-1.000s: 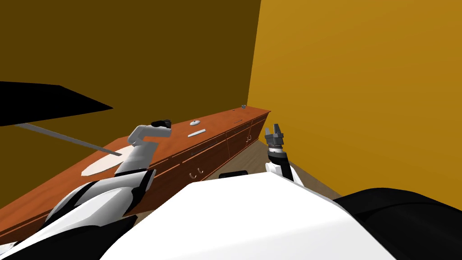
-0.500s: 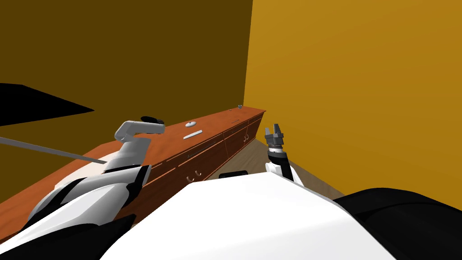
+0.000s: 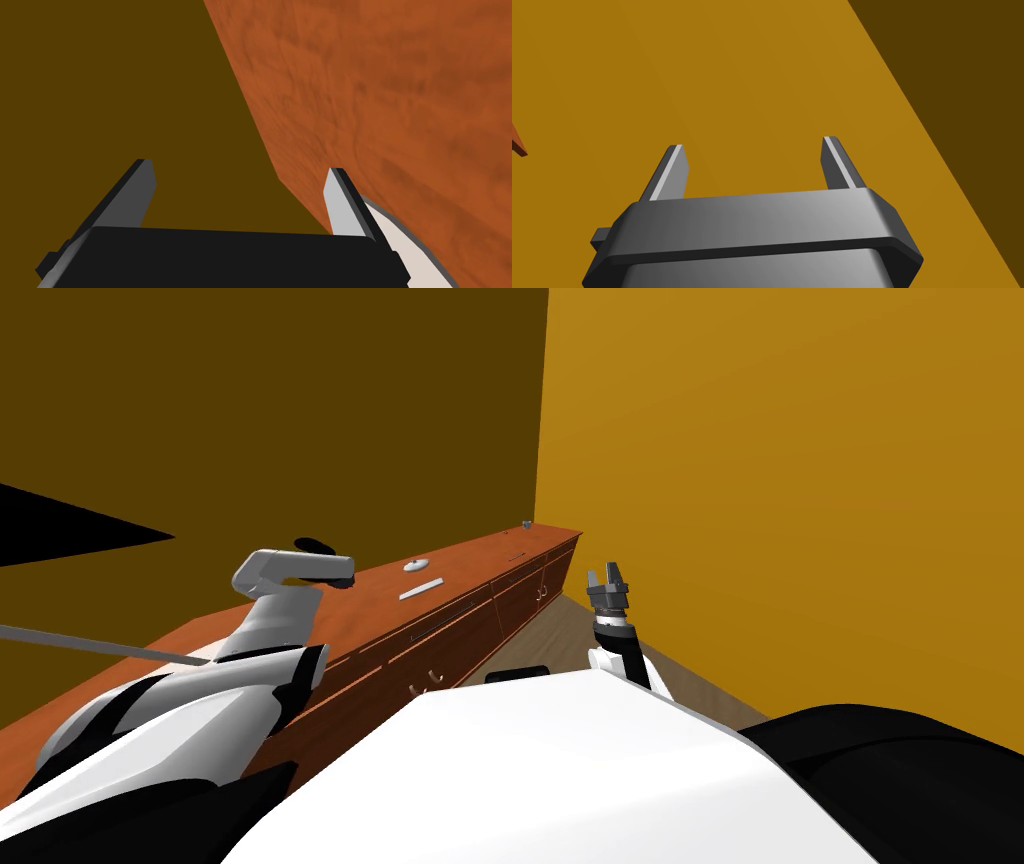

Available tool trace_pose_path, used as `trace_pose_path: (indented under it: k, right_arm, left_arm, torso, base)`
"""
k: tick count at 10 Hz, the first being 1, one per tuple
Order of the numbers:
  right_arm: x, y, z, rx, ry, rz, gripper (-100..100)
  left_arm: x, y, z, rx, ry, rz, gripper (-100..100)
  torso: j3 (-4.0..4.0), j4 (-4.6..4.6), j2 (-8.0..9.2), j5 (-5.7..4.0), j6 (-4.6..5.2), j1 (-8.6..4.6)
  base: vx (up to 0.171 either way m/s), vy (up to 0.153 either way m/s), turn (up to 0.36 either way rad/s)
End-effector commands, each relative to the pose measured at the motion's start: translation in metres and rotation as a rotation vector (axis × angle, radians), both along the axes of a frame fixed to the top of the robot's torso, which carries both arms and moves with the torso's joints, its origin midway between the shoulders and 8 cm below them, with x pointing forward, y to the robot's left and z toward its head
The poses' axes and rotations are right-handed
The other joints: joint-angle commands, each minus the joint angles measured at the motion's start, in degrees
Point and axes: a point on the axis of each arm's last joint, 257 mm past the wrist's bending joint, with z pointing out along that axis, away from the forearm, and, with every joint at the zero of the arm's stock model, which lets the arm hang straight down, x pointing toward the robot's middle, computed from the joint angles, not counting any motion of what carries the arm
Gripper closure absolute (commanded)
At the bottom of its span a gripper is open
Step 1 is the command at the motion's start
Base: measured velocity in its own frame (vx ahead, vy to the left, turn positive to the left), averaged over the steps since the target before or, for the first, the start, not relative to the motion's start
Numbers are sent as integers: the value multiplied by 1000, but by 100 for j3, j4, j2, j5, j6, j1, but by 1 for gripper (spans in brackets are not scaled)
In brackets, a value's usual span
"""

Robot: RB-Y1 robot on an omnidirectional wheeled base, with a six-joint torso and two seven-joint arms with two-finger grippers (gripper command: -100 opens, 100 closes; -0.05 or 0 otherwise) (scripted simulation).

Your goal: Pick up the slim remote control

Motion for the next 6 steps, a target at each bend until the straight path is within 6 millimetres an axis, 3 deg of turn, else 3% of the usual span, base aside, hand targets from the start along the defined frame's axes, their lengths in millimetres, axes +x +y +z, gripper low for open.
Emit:
trace_pose_path:
  k: [1, 2, 3, 5, 6]
  right_arm:
    - [0, 0, 0, 0, 0, 0, 0]
    - [0, 0, 0, 0, 0, 0, 0]
    - [0, 0, 0, 0, 0, 0, 0]
    - [0, 0, 0, 0, 0, 0, 0]
    - [0, 0, 0, 0, 0, 0, 0]
  left_arm:
    - [-12, 7, -9, -45, 33, 43, -100]
    - [-17, 11, 0, -89, 25, 69, -100]
    - [-26, 16, -14, -115, 59, 98, -100]
    - [-36, 17, -13, -177, 74, 133, -100]
    - [-46, 19, -25, -202, 106, 159, -100]
  torso:
    - [0, 0, 0, 0, 0, 0]
    - [0, 0, -1, 1, -3, 1]
    - [-1, 0, -2, 0, 0, -1]
    - [0, 0, 0, 3, -7, 3]
    - [-1, -1, -2, 0, 0, -1]
  base:
    - [1, -3, -120]
    - [3, -8, -170]
    - [4, -4, -96]
    - [5, -5, -66]
    - [7, -3, -105]
